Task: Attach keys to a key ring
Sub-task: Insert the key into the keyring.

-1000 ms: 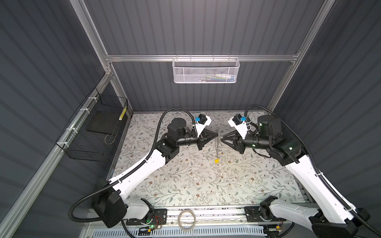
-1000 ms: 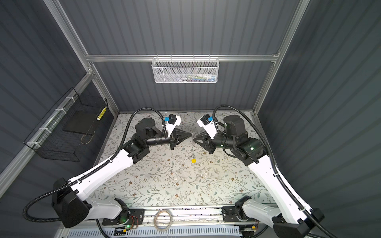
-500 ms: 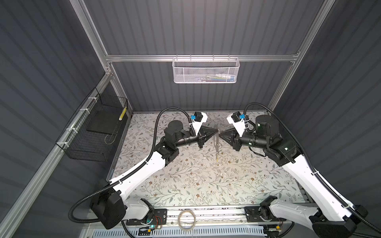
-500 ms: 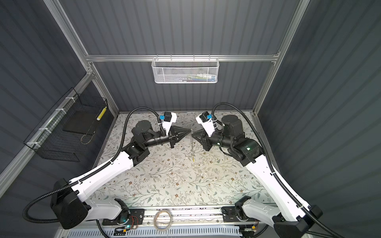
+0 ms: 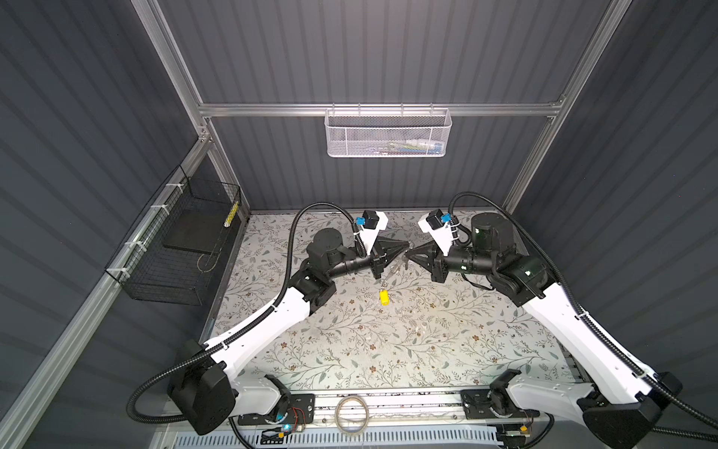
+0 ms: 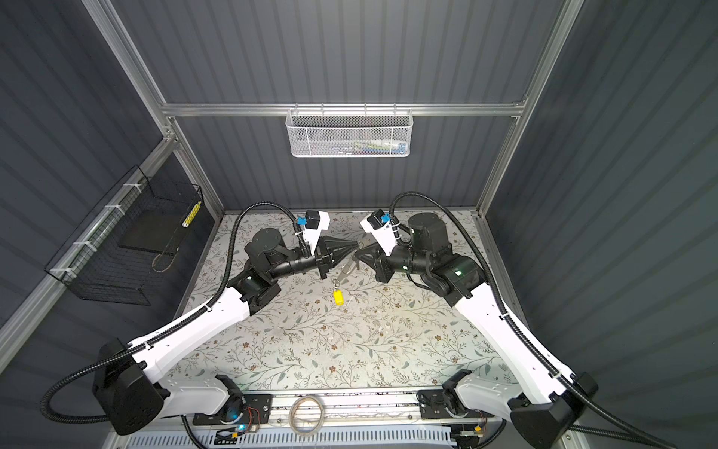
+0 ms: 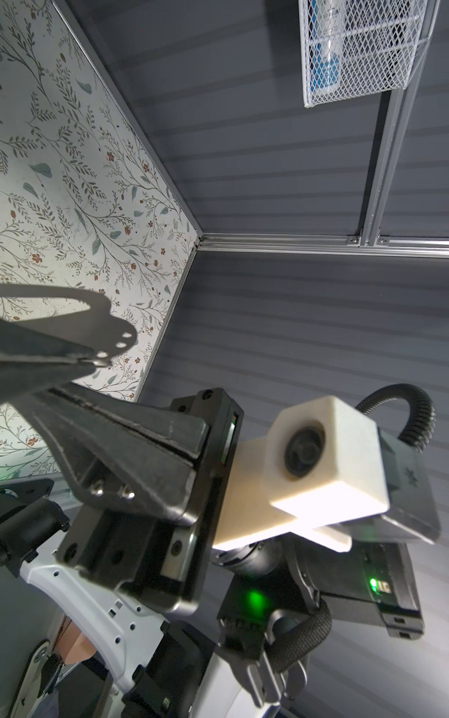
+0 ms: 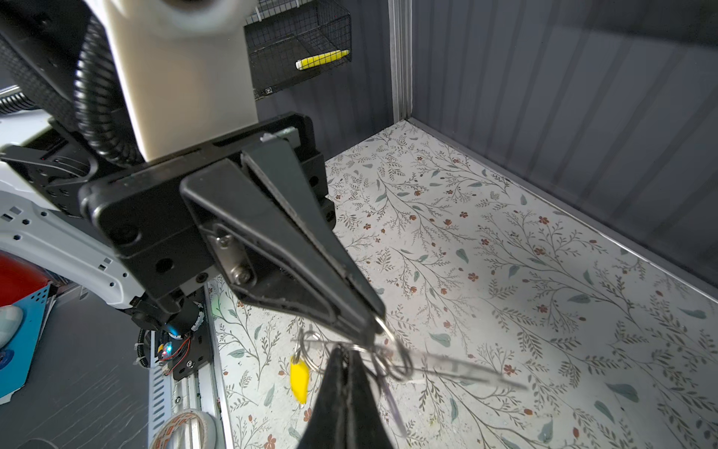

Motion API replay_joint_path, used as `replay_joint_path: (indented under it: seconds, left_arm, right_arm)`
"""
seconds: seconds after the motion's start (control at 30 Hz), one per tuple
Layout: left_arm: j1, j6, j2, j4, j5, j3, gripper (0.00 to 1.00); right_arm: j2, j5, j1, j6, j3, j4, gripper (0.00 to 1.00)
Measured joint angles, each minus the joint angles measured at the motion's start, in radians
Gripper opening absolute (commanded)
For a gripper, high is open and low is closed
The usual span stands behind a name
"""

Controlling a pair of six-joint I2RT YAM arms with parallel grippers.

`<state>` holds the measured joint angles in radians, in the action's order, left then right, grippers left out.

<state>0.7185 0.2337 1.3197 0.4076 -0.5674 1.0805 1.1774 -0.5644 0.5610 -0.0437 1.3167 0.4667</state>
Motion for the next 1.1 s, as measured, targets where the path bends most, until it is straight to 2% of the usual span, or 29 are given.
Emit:
replay_joint_path:
  seconds: [0.1, 0.23, 0.33, 0.7, 1.1]
  left_arm:
    - [0.0, 0.011, -0.011, 0.019, 0.0, -0.019, 0.0]
    - [0.0, 0.032, -0.031, 0.079, 0.011, -0.057, 0.0]
    - [0.0, 0.041, -0.043, 0.106, 0.018, -0.076, 0.0]
    - [0.001, 0.075, -0.048, 0.177, -0.012, -0.1, 0.0]
    - [0.001, 0.163, -0.048, 0.336, -0.047, -0.138, 0.0]
  right_arm:
    - [0.01, -0.05, -0.002, 0.013, 0.0, -0.014, 0.1]
    - [0.018, -0.125, -0.01, 0.053, -0.008, -0.049, 0.22]
    - [0.013, -0.156, -0.012, 0.066, -0.018, -0.067, 0.25]
    - [-0.148, -0.129, -0.094, 0.089, -0.058, -0.1, 0.26]
    - [-0.134, -0.093, -0.097, 0.088, -0.086, -0.085, 0.27]
